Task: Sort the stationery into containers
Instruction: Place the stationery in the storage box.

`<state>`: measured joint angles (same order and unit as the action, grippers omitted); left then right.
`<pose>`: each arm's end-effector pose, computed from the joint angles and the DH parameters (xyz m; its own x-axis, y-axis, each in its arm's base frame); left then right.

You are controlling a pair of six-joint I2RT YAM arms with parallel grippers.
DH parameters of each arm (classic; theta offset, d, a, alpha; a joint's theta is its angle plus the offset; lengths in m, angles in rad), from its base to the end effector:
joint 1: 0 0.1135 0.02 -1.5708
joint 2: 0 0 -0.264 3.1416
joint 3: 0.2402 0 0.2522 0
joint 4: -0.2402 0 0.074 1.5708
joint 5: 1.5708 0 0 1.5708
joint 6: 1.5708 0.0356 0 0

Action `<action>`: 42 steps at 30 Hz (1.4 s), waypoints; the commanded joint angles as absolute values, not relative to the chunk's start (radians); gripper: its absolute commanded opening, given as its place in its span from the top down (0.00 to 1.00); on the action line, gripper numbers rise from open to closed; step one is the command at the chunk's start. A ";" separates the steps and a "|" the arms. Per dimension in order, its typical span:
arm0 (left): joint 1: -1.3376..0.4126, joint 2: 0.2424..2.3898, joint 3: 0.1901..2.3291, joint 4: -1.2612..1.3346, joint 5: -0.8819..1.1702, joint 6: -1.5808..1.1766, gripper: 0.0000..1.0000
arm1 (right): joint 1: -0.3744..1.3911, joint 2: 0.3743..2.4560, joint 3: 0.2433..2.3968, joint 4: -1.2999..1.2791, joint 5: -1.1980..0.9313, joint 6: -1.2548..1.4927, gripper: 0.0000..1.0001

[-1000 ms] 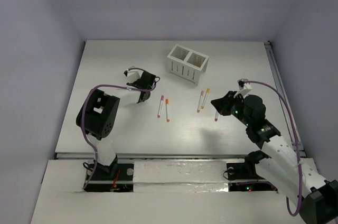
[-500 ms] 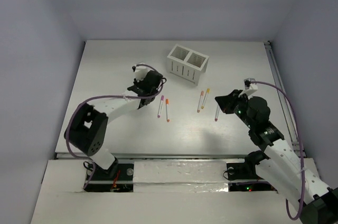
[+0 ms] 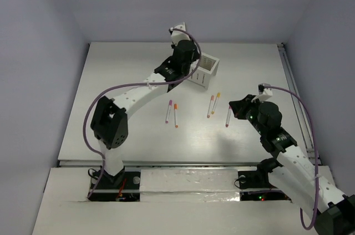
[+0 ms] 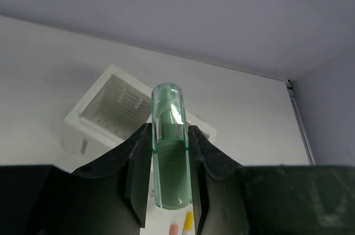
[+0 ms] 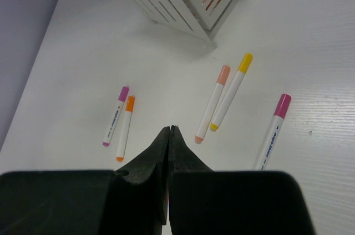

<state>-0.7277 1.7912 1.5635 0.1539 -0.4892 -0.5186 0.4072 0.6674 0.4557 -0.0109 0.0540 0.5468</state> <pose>0.3360 -0.2769 0.3665 -0.1654 -0.4386 -0.8833 0.1787 0.8675 -0.4642 0.1583 0.0662 0.2599 -0.3536 0.4129 -0.8393 -0.1911 0.8465 0.4970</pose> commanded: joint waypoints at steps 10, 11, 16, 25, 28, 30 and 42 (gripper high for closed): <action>-0.748 2.132 1.911 0.241 -0.491 -0.339 1.00 | 0.416 0.673 0.446 0.052 0.071 0.531 1.00; -0.749 2.141 1.911 0.250 -0.491 -0.336 1.00 | 0.416 0.678 0.448 0.051 0.069 0.528 1.00; -0.767 2.203 1.922 0.291 -0.508 -0.296 1.00 | 0.416 0.701 0.449 0.057 0.041 0.526 0.99; -0.767 2.258 1.927 0.304 -0.522 -0.285 0.93 | 0.416 0.703 0.445 0.058 0.037 0.526 0.98; -0.767 2.243 1.899 0.314 -0.541 -0.272 0.59 | 0.416 0.724 0.449 0.060 0.047 0.528 0.91; -0.767 2.217 1.876 0.328 -0.558 -0.264 0.38 | 0.416 0.738 0.449 0.057 0.073 0.537 0.77; -0.819 1.809 1.660 0.436 -0.514 -0.222 0.34 | 0.382 0.993 0.557 -0.127 0.319 0.588 0.44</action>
